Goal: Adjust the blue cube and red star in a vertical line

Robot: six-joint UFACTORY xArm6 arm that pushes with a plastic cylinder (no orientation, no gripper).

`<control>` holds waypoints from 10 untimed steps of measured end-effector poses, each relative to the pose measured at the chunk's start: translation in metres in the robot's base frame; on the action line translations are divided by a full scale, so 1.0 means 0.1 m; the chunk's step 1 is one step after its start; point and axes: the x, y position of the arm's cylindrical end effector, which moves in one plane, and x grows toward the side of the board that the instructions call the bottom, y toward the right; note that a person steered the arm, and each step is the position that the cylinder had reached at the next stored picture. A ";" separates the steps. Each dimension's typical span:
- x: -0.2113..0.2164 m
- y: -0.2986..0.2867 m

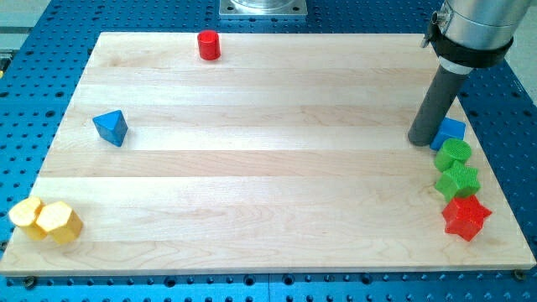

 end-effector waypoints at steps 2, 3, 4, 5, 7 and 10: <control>-0.60 0.10; -0.48 0.91; 0.00 1.12; 0.21 0.92; 0.12 0.64; -0.47 0.05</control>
